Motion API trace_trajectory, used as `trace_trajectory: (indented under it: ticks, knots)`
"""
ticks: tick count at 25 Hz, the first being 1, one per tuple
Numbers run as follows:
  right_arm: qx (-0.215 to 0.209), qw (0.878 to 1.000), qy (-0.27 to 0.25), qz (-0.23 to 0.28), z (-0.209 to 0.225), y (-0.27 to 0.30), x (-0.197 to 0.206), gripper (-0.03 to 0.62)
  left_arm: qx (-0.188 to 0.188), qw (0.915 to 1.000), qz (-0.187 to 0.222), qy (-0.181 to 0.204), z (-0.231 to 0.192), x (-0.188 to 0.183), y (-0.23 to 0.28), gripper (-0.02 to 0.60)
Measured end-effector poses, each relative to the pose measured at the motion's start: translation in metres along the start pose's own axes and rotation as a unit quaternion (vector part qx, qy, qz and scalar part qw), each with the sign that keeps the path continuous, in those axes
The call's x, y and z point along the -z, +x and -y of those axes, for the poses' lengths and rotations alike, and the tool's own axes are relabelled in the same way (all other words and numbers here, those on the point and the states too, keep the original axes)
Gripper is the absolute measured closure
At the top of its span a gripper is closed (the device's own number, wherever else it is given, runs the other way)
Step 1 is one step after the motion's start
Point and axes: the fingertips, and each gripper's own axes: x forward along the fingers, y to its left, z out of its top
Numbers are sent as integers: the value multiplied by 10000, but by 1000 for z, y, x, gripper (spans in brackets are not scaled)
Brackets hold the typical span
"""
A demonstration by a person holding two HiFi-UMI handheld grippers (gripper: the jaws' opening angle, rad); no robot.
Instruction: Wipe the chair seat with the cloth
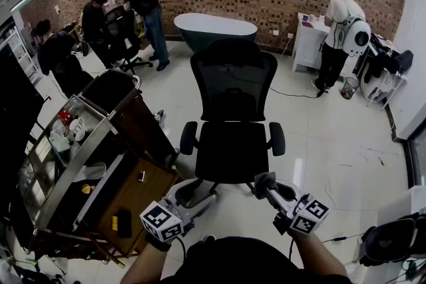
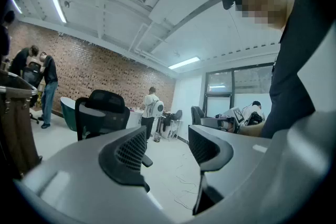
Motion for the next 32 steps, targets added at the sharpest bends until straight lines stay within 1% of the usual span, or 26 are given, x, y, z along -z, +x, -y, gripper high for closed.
trace_trajectory:
  ticks: [11, 17, 21, 25, 28, 32]
  knots:
    - [-92, 9999, 83, -84, 25, -13, 3, 543, -154, 9999, -61, 40, 13, 6, 27, 309]
    - [-154, 9997, 71, -157, 34, 7, 4, 543, -225, 9997, -38, -28, -5, 9, 28, 310]
    - [-107, 9997, 143, -191, 45, 31, 7, 543, -157, 9998, -29, -87, -31, 18, 35, 310]
    - [11, 9997, 131, -208, 60, 61, 9, 543, -12, 9998, -101, -182, -69, 16, 51, 310]
    - [176, 9994, 219, -213, 82, 91, 7, 543, 193, 9995, -88, -241, -106, 9, 70, 310]
    - [314, 9985, 329, -307, 104, 130, 11, 543, 504, 9986, -100, -149, -153, -8, 93, 310]
